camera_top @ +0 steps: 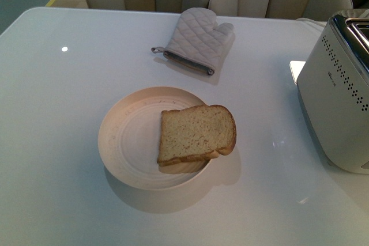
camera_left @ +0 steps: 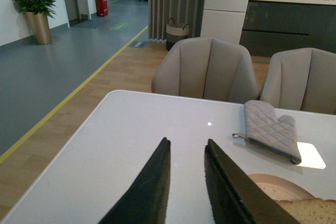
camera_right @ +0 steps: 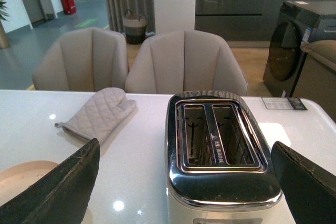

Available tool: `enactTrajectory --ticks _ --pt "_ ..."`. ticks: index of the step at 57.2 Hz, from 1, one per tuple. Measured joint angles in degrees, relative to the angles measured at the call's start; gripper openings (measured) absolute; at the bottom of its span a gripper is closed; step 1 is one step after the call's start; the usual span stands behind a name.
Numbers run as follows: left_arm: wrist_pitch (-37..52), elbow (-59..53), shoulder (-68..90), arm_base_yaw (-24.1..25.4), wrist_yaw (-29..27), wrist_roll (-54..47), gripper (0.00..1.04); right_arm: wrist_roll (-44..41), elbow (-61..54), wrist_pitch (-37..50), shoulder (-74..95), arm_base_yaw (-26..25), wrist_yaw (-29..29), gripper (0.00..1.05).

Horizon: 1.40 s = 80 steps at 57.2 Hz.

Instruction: Put bread into toaster

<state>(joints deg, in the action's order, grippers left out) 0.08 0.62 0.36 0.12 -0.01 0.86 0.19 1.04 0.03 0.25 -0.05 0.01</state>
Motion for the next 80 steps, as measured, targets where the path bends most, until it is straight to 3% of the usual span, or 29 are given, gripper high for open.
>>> enactTrajectory --ticks 23,33,36,42,55,67,80 --pt "0.0 0.0 0.0 0.0 0.0 0.0 0.99 0.0 0.0 0.0 0.0 0.0 0.0 0.96" --pt "0.0 0.0 0.0 0.0 0.0 -0.2 0.97 0.0 0.0 0.0 0.0 0.0 0.0 0.96" --pt "0.0 0.0 0.0 0.0 0.0 -0.2 0.97 5.4 3.5 -10.6 5.2 2.7 8.8 0.96" --pt "0.0 0.0 0.0 0.0 0.0 -0.2 0.97 9.4 4.3 -14.6 9.0 4.3 11.5 0.96" --pt "0.0 0.0 -0.1 0.0 0.0 -0.2 0.97 11.2 8.1 -2.1 24.0 10.0 13.7 0.96" --pt "0.0 0.0 -0.1 0.0 0.0 -0.2 0.97 16.3 15.3 11.0 48.1 14.0 10.9 0.96" --pt "0.0 0.0 -0.1 0.0 0.0 -0.2 0.97 23.1 24.7 19.0 71.6 16.2 7.8 0.96"
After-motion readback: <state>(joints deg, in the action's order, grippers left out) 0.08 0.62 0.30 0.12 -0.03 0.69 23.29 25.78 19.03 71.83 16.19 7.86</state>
